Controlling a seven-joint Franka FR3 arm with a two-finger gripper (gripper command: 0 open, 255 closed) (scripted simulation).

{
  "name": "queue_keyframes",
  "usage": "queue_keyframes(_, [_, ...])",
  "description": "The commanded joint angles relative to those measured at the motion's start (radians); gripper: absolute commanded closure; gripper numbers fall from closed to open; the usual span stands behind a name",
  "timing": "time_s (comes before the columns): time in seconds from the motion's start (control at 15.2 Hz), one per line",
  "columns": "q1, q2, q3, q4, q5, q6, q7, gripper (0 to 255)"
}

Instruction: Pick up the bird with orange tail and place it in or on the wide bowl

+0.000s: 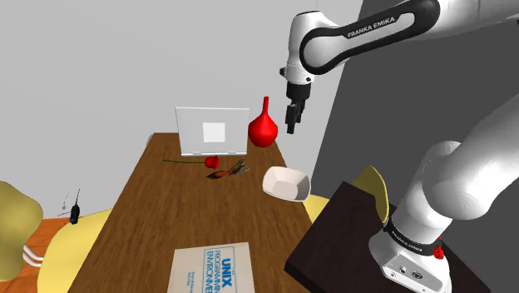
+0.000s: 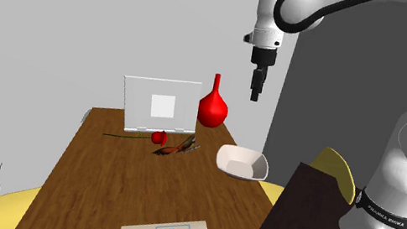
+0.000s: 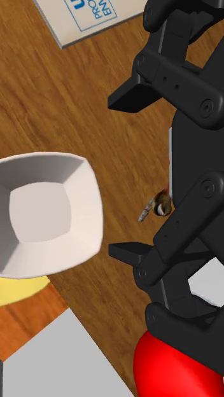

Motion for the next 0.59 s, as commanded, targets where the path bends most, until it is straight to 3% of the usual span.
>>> queue_keyframes(0.0, [0.004, 0.089, -0.006, 0.036, -0.001, 0.049, -0.031, 0])
queue_keyframes(0.53, [0.016, 0.404, -0.005, 0.205, 0.005, 0.18, -0.136, 0])
